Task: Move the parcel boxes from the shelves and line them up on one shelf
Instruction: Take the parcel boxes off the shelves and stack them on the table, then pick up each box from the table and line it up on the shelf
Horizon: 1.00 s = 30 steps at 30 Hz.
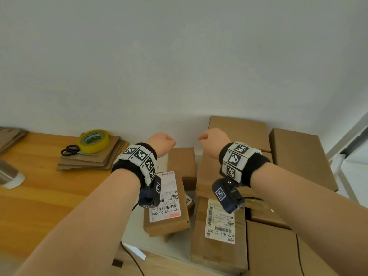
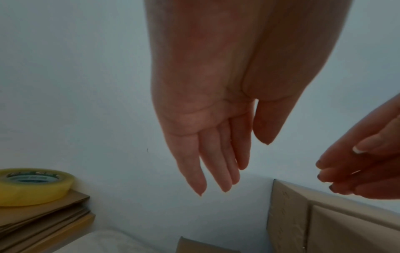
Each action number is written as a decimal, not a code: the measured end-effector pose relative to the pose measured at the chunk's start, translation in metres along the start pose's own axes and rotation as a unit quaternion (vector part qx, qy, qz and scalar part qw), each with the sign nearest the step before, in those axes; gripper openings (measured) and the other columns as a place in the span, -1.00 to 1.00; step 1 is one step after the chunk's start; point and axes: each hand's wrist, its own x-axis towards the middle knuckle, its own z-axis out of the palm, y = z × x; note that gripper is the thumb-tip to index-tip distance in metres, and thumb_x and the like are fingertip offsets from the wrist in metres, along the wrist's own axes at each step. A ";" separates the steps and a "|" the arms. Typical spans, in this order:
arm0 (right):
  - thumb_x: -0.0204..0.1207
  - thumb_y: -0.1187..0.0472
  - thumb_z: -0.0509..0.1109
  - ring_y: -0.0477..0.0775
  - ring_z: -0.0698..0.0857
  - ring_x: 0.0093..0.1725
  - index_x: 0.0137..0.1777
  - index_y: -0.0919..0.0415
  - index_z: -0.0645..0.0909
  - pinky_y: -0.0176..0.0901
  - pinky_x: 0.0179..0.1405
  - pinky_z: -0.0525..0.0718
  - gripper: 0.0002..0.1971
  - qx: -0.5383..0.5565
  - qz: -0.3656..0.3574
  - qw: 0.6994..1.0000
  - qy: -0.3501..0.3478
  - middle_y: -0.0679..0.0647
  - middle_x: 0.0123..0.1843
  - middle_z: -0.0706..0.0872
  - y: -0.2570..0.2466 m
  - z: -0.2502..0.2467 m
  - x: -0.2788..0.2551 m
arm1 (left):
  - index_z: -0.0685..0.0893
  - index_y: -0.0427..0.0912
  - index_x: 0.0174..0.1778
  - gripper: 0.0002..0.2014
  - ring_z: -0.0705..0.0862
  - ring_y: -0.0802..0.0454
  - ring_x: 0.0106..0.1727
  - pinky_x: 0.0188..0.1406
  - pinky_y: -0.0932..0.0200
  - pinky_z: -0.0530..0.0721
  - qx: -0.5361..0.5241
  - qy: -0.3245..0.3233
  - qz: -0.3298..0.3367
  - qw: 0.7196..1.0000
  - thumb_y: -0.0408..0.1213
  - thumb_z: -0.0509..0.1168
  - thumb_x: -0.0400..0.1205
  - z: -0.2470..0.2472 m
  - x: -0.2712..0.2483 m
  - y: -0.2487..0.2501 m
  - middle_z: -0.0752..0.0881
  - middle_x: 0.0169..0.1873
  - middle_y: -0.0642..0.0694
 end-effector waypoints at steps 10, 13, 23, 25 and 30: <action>0.63 0.25 0.18 0.06 0.59 0.29 0.24 0.15 0.65 -0.23 0.16 0.47 -0.71 0.062 -0.067 0.993 0.078 0.07 0.31 0.65 0.035 -0.022 -0.067 | 0.54 -0.22 0.42 -0.62 0.57 -0.07 0.33 0.29 0.11 0.43 0.069 0.016 0.090 0.993 -0.18 0.08 0.74 0.012 -0.076 0.040 0.61 0.34 -0.16; 0.62 0.24 0.21 0.05 0.60 0.27 0.19 0.14 0.68 -0.20 0.19 0.49 -0.74 0.065 -0.074 0.991 0.090 0.06 0.25 0.68 0.057 -0.028 -0.098 | 0.55 -0.19 0.40 -0.63 0.57 -0.06 0.31 0.22 0.15 0.43 0.086 0.015 0.109 0.990 -0.15 0.07 0.74 0.032 -0.100 0.055 0.63 0.30 -0.15; 0.60 0.16 0.26 -0.02 0.64 0.13 0.19 0.11 0.62 -0.26 0.01 0.54 -0.77 0.099 0.007 0.992 0.081 0.00 0.13 0.69 0.171 -0.018 -0.185 | 0.54 -0.10 0.41 -0.64 0.54 0.06 0.34 0.27 0.20 0.43 0.060 -0.052 0.149 0.986 -0.12 0.13 0.71 0.133 -0.158 0.080 0.60 0.35 -0.03; 0.59 0.14 0.26 -0.01 0.63 0.14 0.23 0.10 0.61 -0.26 0.01 0.52 -0.75 0.086 0.037 0.993 0.076 0.00 0.14 0.68 0.194 -0.007 -0.200 | 0.56 -0.12 0.39 -0.65 0.53 0.06 0.37 0.31 0.20 0.41 0.053 -0.073 0.140 0.986 -0.14 0.15 0.71 0.156 -0.165 0.077 0.60 0.35 -0.05; 0.58 0.14 0.25 0.09 0.61 0.25 0.32 0.14 0.56 -0.17 0.15 0.56 -0.67 0.044 0.074 0.995 0.044 0.10 0.27 0.63 0.237 0.022 -0.235 | 0.54 -0.08 0.41 -0.64 0.57 0.06 0.32 0.33 0.14 0.50 0.068 -0.090 0.105 0.988 -0.11 0.16 0.70 0.204 -0.185 0.066 0.59 0.36 -0.04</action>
